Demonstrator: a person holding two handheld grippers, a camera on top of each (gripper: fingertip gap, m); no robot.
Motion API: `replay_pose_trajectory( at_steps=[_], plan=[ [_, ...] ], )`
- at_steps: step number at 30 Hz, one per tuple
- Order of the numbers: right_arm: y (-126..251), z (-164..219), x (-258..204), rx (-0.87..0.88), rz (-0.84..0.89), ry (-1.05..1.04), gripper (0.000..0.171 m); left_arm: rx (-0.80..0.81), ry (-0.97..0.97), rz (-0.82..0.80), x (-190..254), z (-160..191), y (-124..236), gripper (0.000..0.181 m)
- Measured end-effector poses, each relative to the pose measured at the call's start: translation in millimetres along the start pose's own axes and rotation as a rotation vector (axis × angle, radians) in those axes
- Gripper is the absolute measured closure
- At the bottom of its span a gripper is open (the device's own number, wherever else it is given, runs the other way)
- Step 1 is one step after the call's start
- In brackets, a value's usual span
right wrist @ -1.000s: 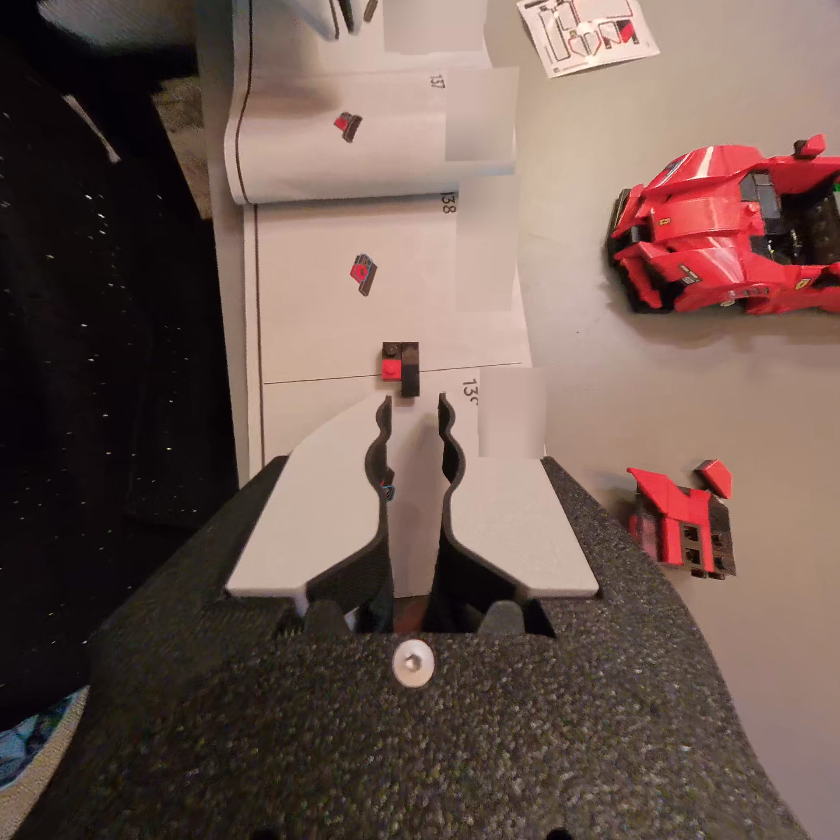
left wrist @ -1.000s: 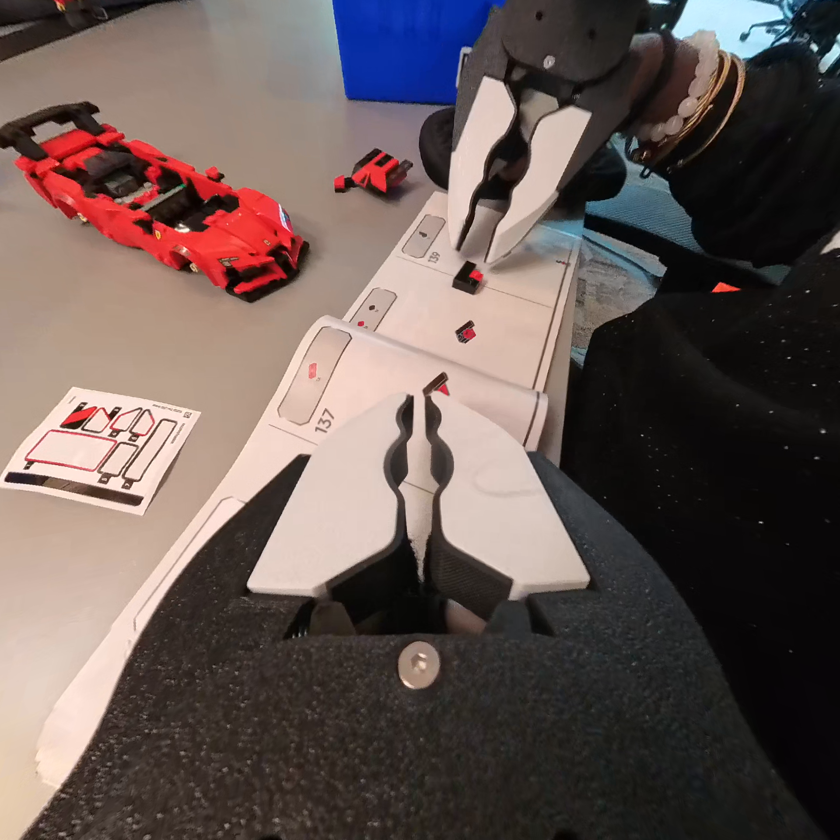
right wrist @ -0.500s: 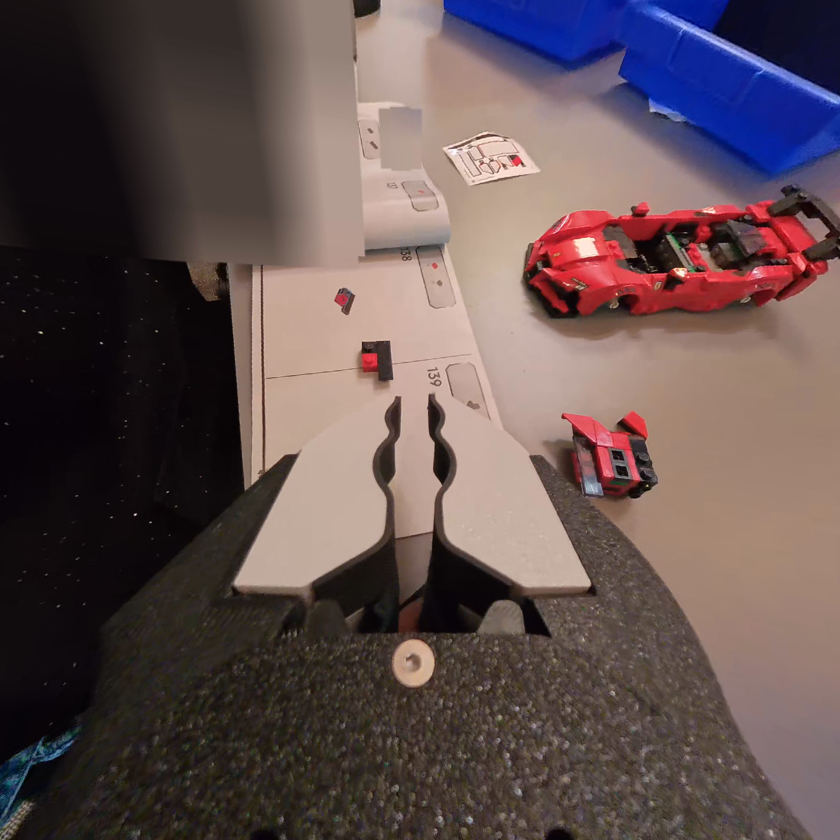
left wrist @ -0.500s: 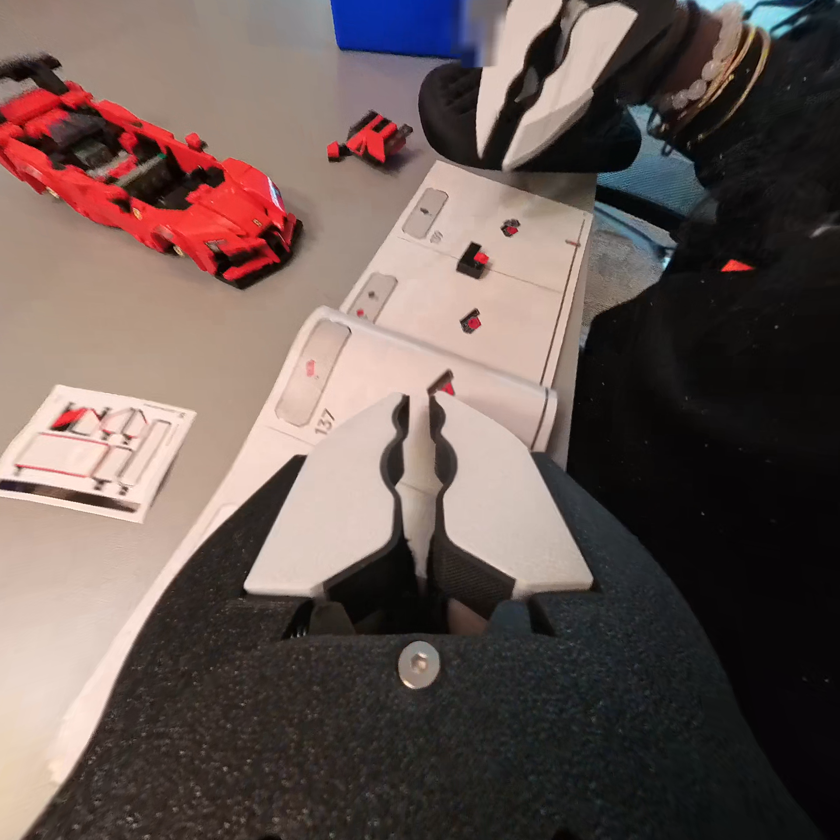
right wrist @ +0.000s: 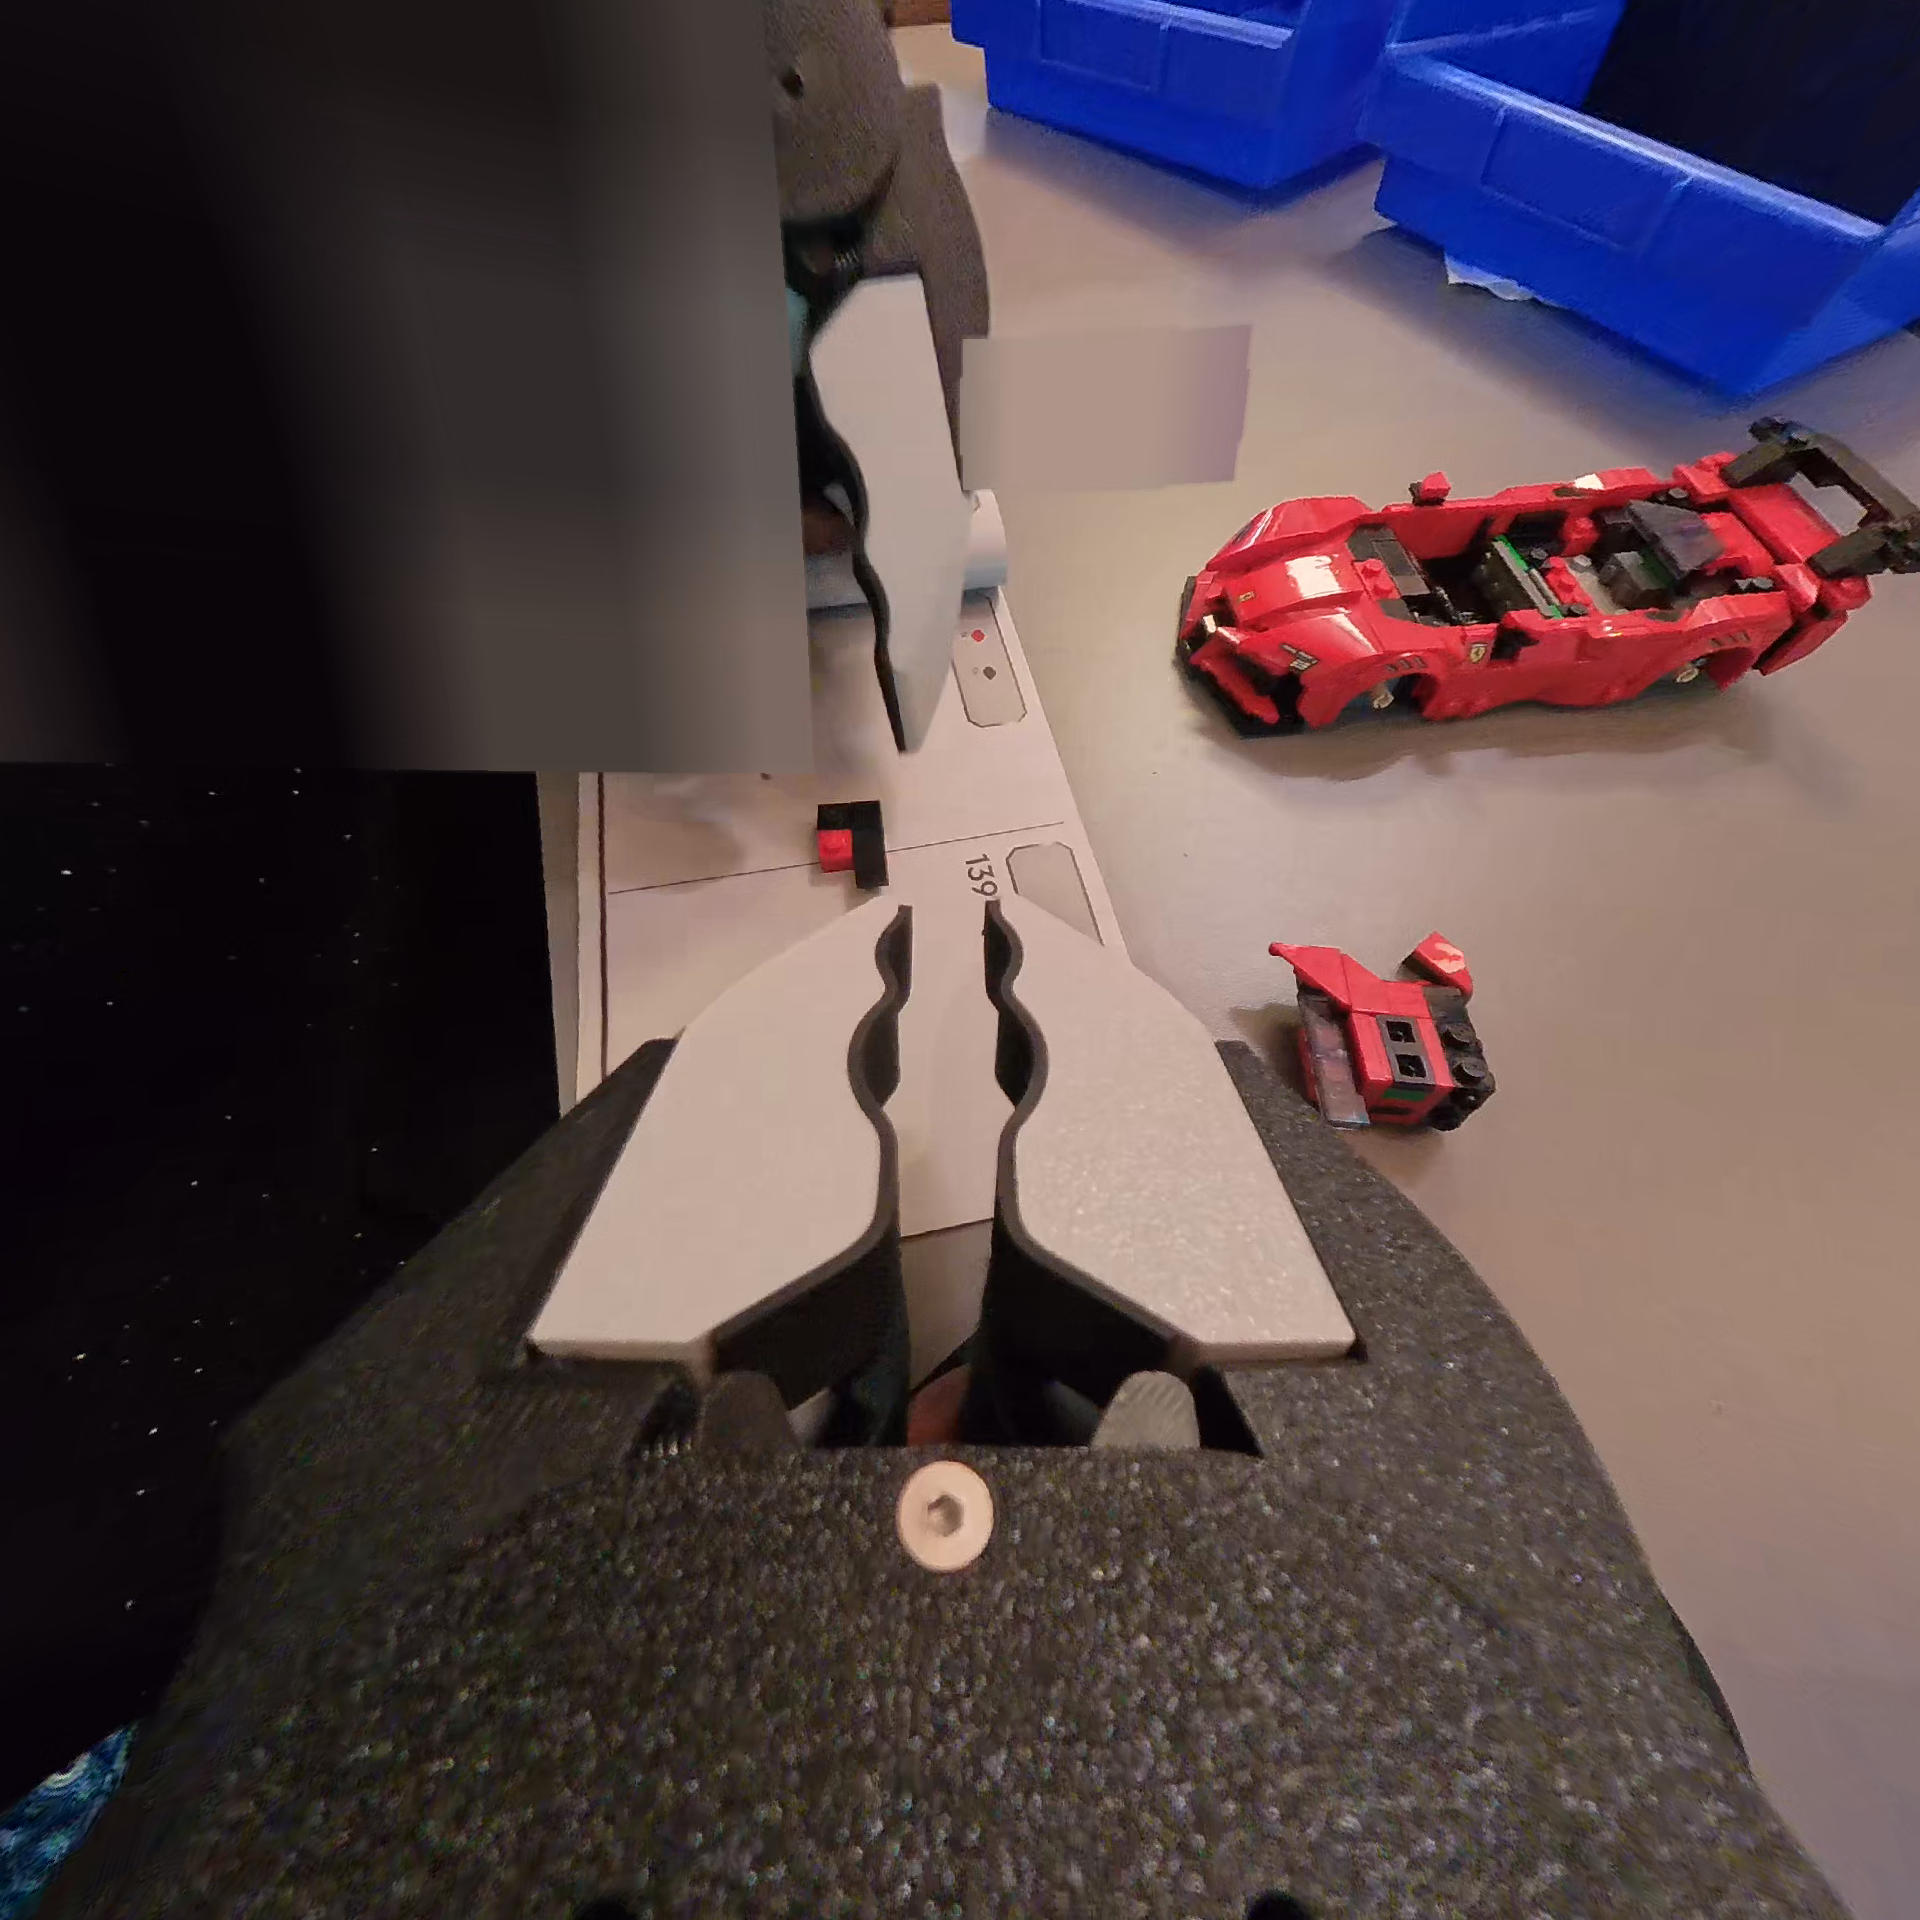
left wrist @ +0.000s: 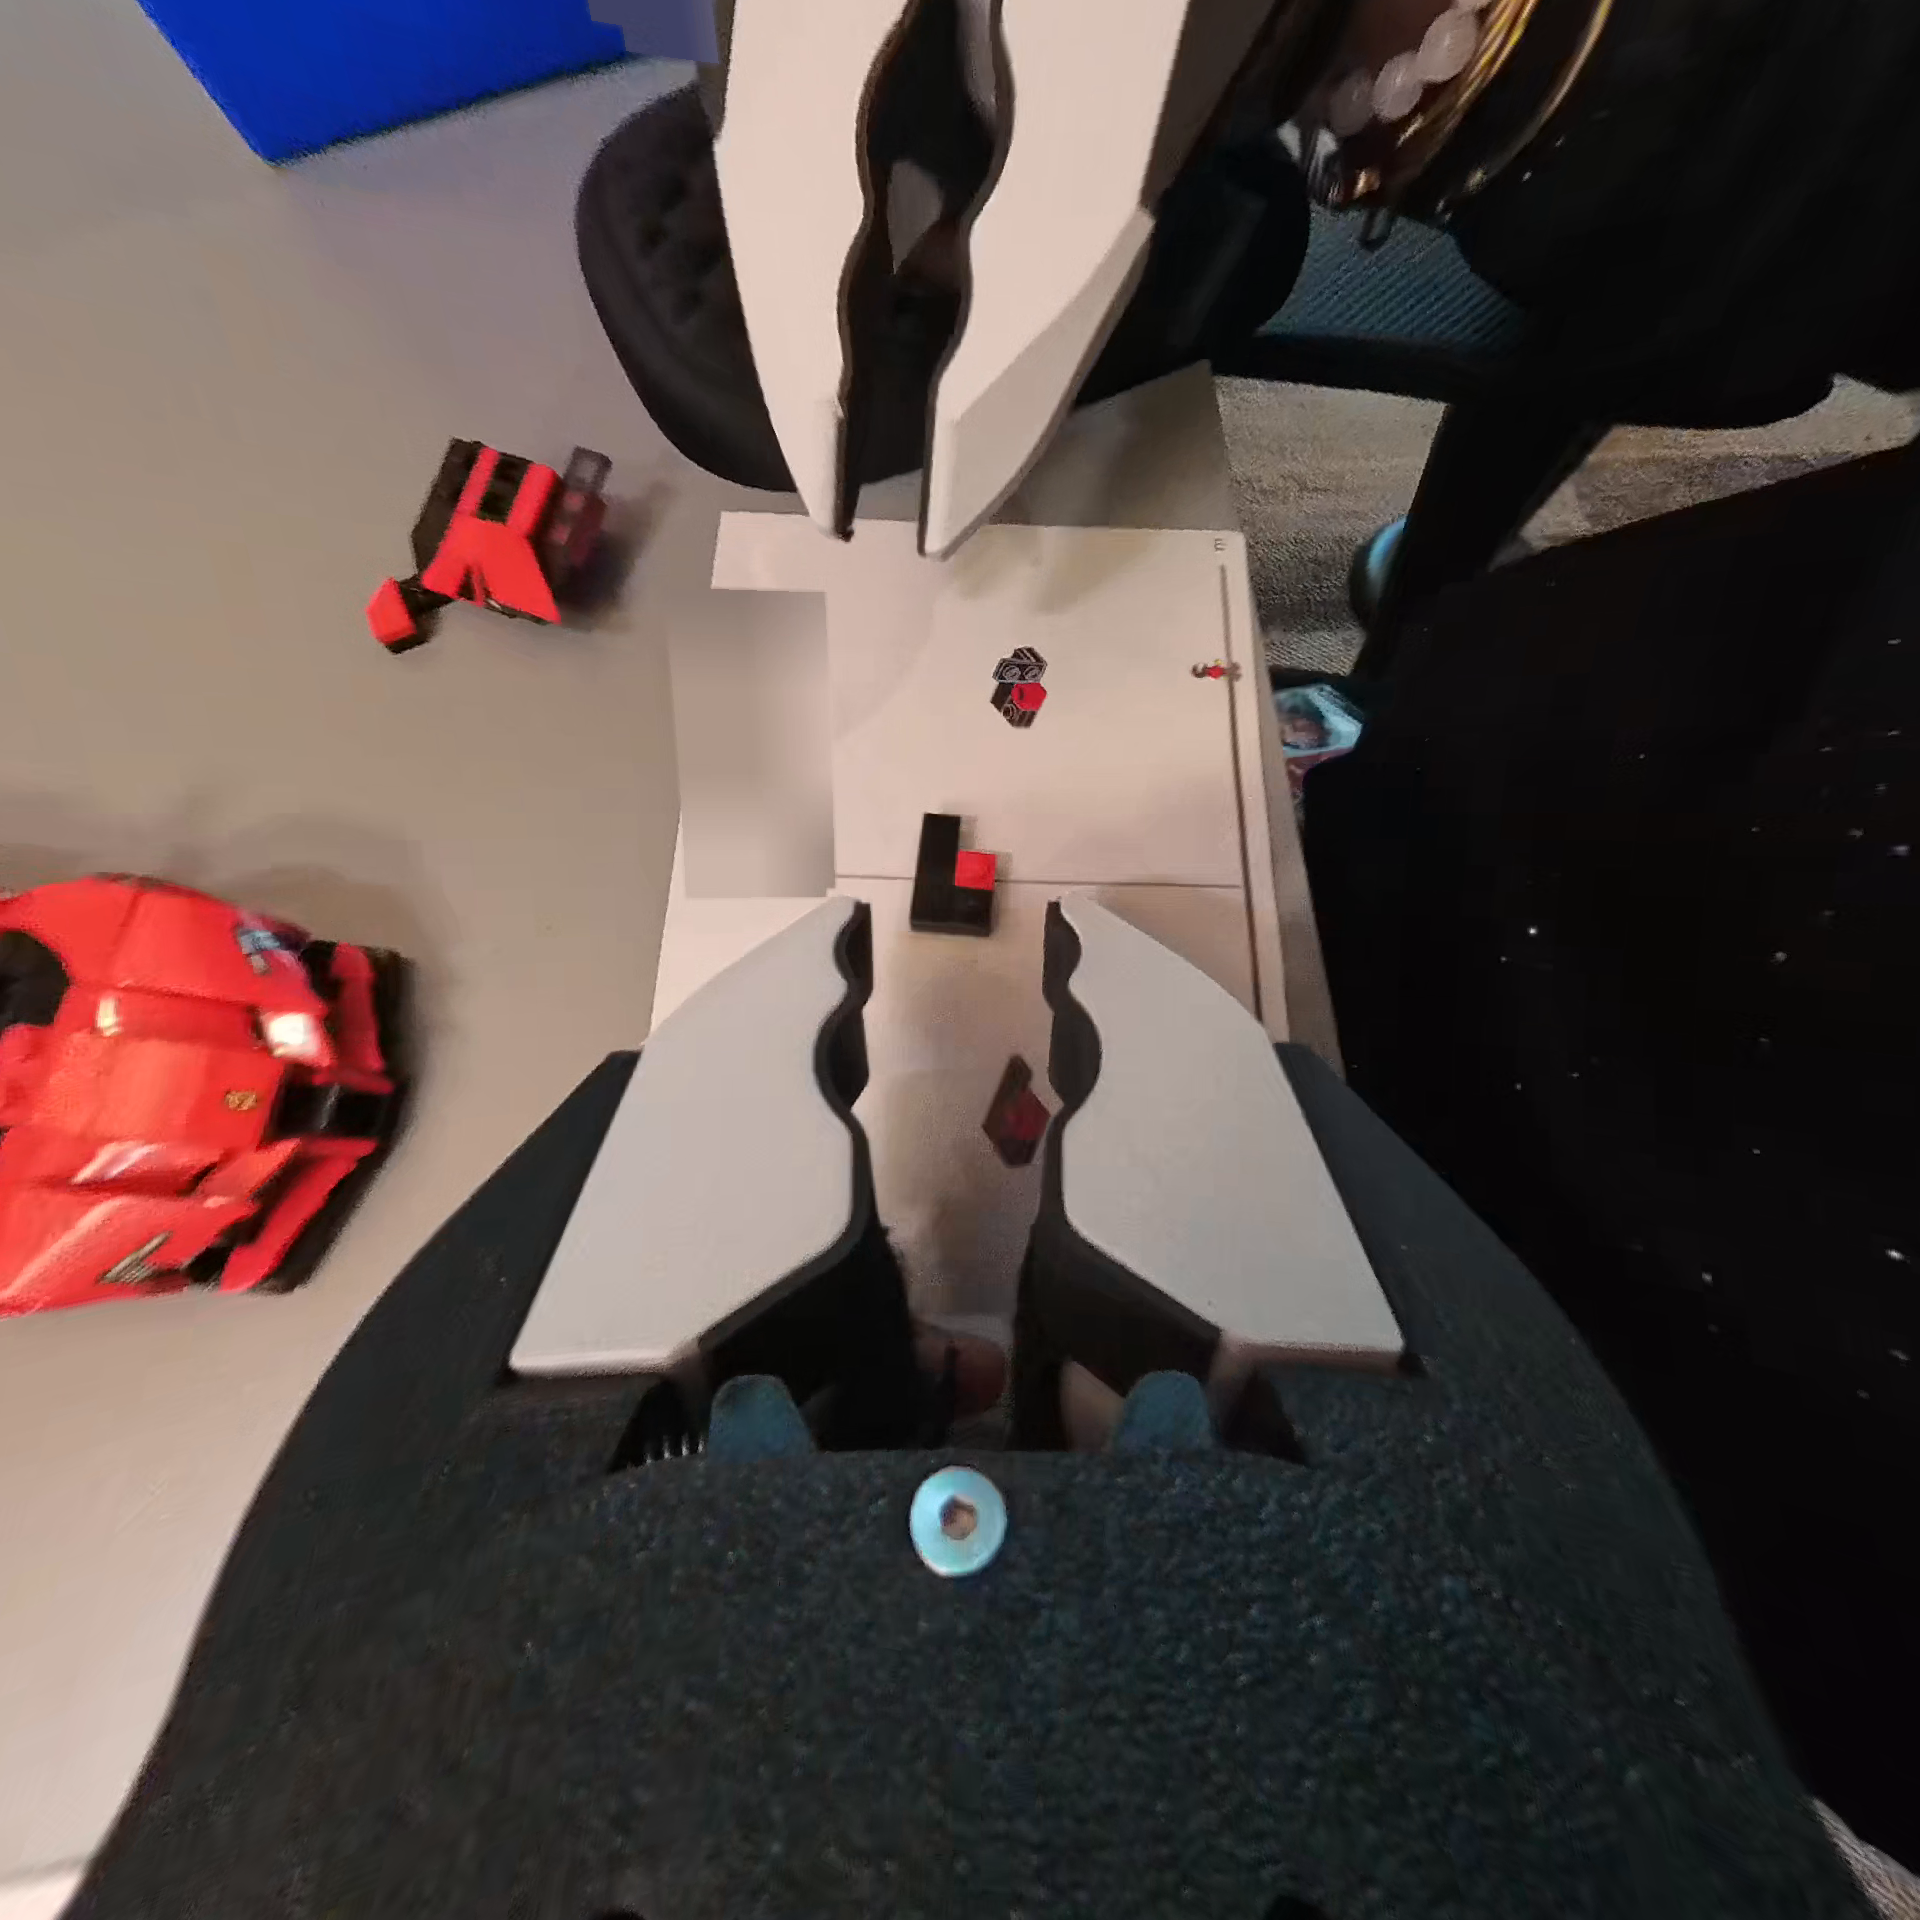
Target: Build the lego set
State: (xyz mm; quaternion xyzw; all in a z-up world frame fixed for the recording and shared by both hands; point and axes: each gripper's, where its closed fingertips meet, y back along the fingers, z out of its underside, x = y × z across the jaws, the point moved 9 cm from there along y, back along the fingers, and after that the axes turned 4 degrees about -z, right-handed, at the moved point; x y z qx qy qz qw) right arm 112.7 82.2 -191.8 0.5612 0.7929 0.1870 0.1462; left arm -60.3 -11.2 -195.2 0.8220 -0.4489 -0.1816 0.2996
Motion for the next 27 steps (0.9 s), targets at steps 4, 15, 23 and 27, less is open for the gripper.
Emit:
replay_pose_trajectory(
  at_steps=[4, 15, 23, 27],
  plan=[
    [1, 0, -1, 0.010, 0.006, 0.012, 0.158, -0.045, 0.016, 0.040, -4, 2, -17, 0.153],
    [-1, 0, -1, -0.004, 0.031, 0.023, 0.158, -0.070, 0.098, -0.065, -11, 14, 3, 0.165],
    [-1, 1, 0, -0.006, 0.026, 0.009, 0.158, -0.036, 0.138, -0.061, -10, 22, 4, 0.149],
    [1, 1, 0, 0.012, 0.026, 0.003, 0.157, -0.003, 0.148, -0.061, -10, 23, 6, 0.145]
  ],
)
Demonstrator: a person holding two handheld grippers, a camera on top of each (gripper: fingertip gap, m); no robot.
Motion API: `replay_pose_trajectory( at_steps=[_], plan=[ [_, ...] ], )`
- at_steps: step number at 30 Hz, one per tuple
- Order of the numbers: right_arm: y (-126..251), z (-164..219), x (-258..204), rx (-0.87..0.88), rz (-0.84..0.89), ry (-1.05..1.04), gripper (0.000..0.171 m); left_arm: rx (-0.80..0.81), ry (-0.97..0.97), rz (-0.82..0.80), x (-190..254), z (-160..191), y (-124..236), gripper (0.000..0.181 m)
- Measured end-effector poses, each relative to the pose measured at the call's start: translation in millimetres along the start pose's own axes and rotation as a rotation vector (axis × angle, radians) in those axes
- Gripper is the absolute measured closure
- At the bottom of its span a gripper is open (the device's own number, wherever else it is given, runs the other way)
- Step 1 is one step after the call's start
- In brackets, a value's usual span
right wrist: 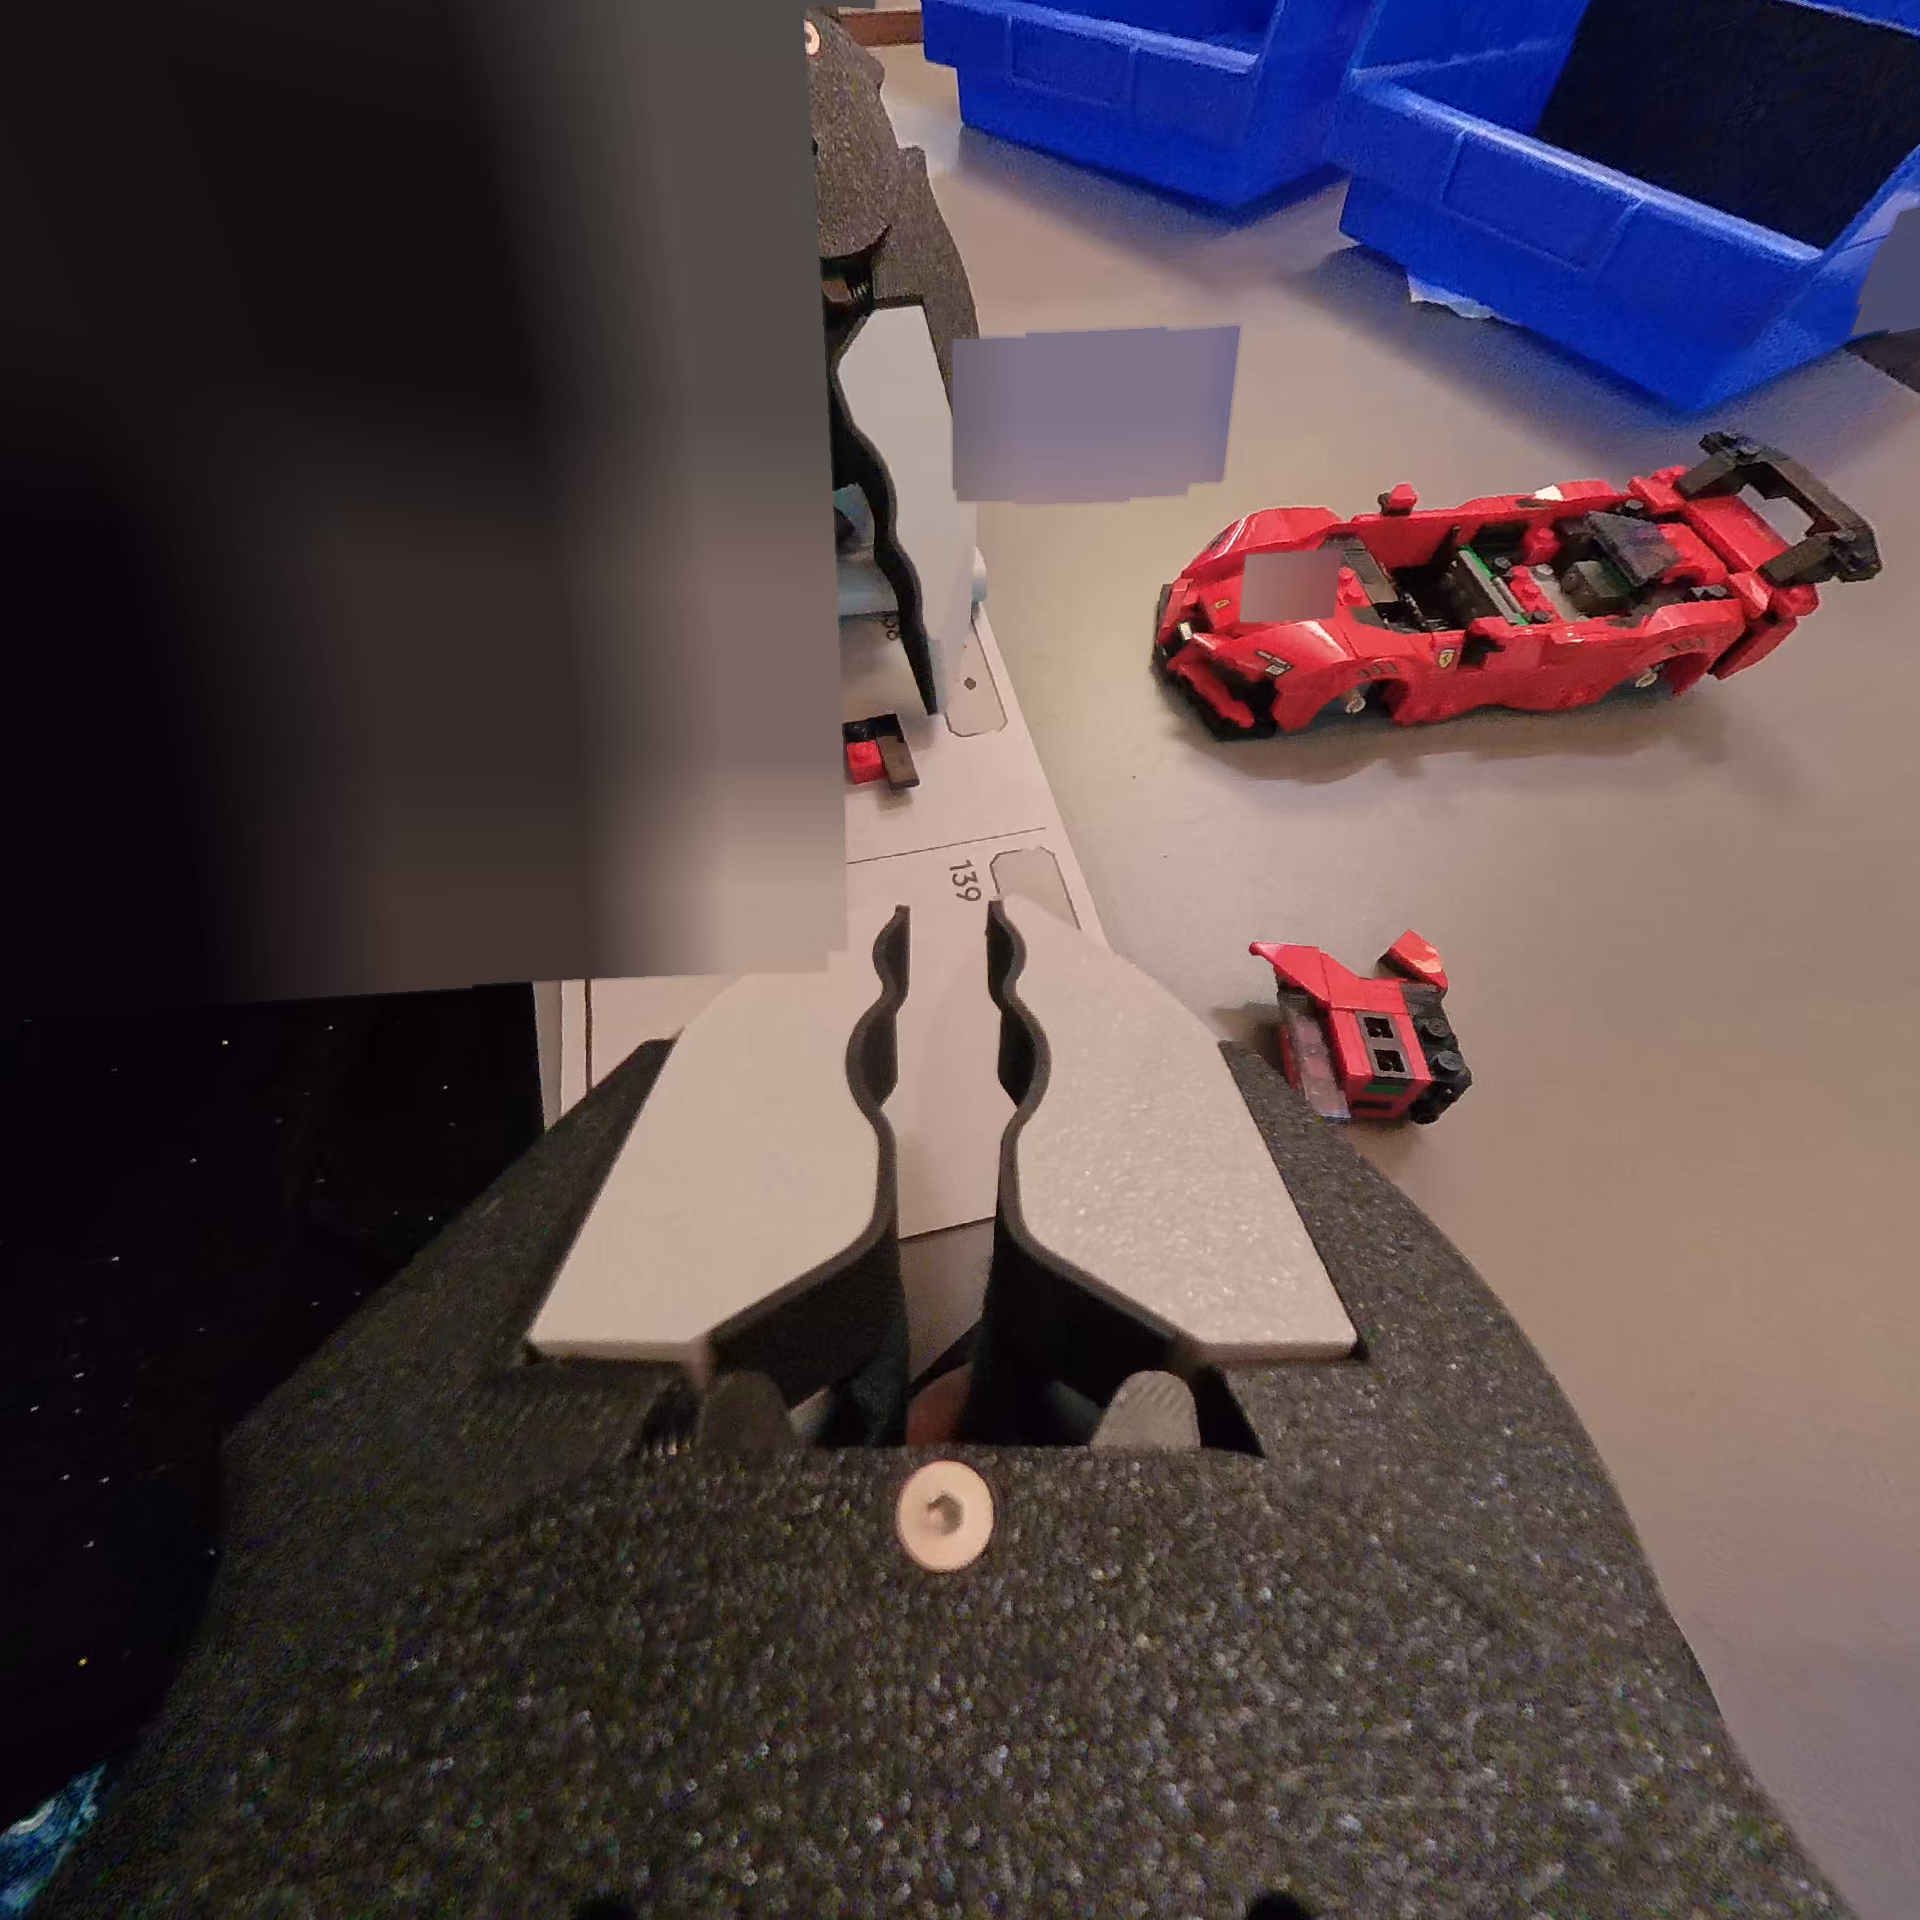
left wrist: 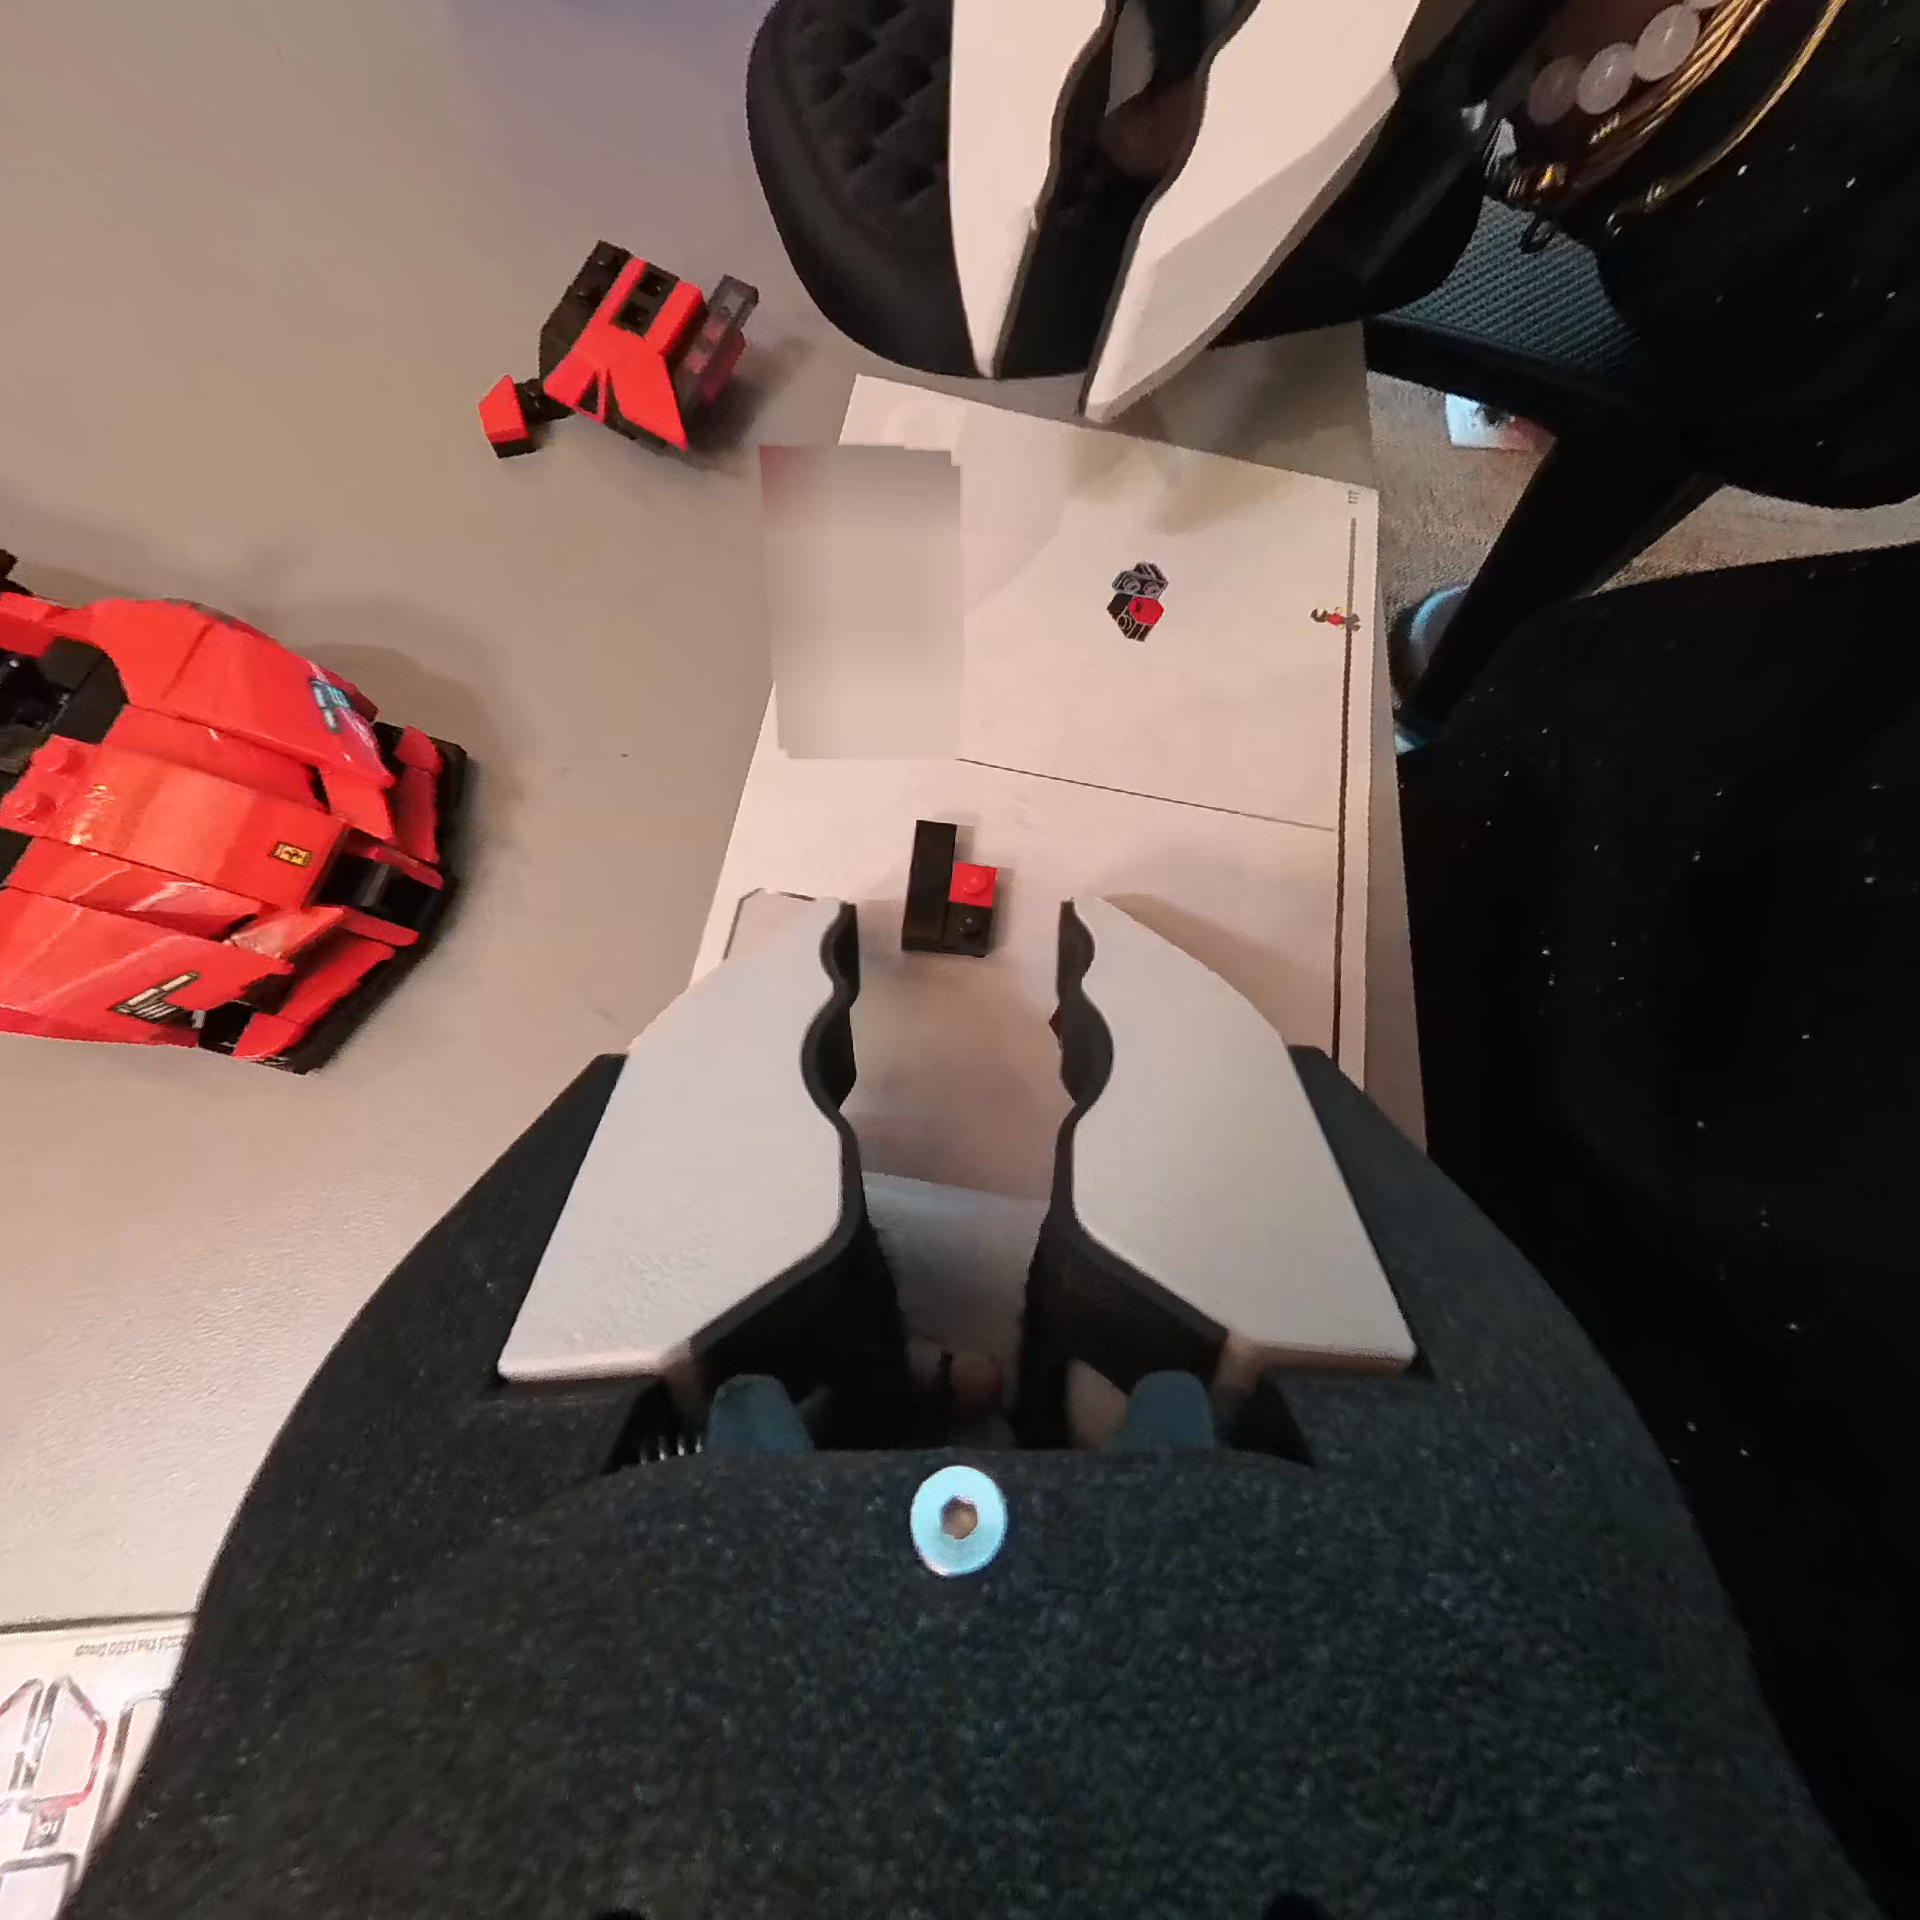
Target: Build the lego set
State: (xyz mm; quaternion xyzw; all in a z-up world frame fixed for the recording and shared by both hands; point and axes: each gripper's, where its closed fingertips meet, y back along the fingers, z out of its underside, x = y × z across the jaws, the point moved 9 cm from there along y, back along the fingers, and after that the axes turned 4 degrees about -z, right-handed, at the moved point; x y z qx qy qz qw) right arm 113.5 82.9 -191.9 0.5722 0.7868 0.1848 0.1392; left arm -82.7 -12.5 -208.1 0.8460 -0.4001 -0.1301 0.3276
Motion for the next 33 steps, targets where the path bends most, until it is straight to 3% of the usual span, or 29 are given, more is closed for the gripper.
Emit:
replay_pose_trajectory(
  at_steps=[4, 7, 12, 19, 25, 33],
  plan=[
    [2, 0, 2, 0.021, 0.008, -0.018, 0.152, 0.097, 0.051, 0.006, -5, -2, 15, 0.145],
    [3, 0, 4, 0.031, 0.004, -0.036, 0.151, 0.200, 0.087, -0.052, -11, -1, 47, 0.164],
    [1, 0, 6, 0.017, -0.010, -0.067, 0.152, 0.179, 0.128, -0.177, -14, 21, 77, 0.169],
    [1, 0, 6, 0.015, 0.007, -0.055, 0.162, 0.194, 0.175, -0.162, -10, 43, 69, 0.175],
    [-2, 1, 6, -0.019, 0.016, -0.063, 0.160, 0.069, 0.112, -0.145, -5, 44, 56, 0.176],
    [-4, 0, 4, -0.041, 0.096, -0.015, 0.159, 0.075, 0.085, -0.193, -3, 43, 56, 0.175]
  ],
)
